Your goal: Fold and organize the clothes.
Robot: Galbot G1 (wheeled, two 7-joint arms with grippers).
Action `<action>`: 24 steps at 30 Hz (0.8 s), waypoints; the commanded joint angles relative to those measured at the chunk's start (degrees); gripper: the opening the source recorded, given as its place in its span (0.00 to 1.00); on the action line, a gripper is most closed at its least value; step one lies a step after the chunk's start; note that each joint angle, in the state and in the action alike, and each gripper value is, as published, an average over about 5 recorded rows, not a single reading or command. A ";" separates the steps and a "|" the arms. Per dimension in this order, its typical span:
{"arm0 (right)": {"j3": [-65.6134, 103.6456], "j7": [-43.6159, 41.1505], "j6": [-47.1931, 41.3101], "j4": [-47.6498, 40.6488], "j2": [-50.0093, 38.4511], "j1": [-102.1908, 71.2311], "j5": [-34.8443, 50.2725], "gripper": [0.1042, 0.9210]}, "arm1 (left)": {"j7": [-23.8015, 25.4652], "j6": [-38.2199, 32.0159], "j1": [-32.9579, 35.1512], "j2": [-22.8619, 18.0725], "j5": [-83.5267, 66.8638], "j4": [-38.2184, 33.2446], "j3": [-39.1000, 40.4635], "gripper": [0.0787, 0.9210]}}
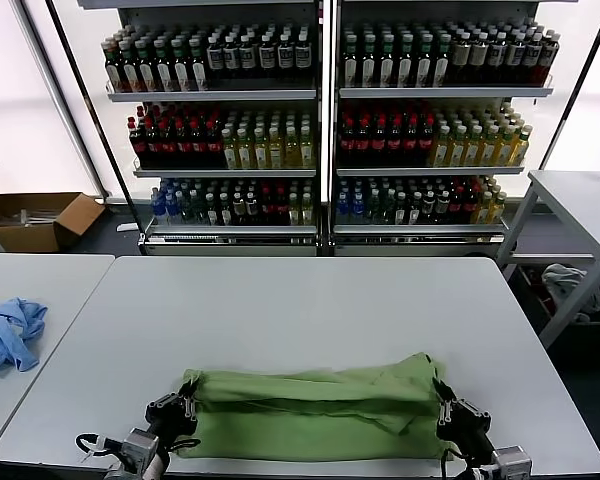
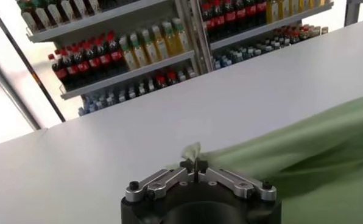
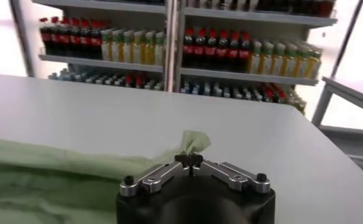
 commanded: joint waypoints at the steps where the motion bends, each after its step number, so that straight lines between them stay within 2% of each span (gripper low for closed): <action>1: -3.98 12.36 -0.08 -2.04 2.98 1.42 0.07 0.02 | -0.34 0.75 -0.26 -0.03 1.80 0.36 2.35 0.00; 5: -3.25 13.56 -1.73 0.32 3.02 2.07 1.76 0.12 | -0.38 1.87 0.05 0.74 1.97 -0.70 1.54 0.05; 13: -0.45 14.49 -6.80 8.77 1.97 5.00 1.91 0.41 | -0.65 2.54 4.06 3.96 1.42 -5.93 -3.08 0.32; 16: 0.82 15.12 -9.43 12.69 1.27 6.72 2.48 0.52 | -2.09 2.28 5.98 2.48 -1.20 -9.88 -5.77 0.44; 19: 2.02 15.39 -10.15 14.24 0.45 7.05 2.15 0.62 | -4.01 1.45 7.18 -0.65 -4.59 -13.43 -6.52 0.54; 21: 3.28 13.67 -7.97 13.28 0.12 5.29 0.48 0.69 | -4.50 -0.16 8.52 -2.70 -5.49 -14.37 -5.77 0.61; 24: 6.60 6.15 0.86 9.39 -0.32 -0.52 -2.72 0.79 | -4.48 -3.85 11.01 -5.36 -5.43 -12.98 -4.02 0.73</action>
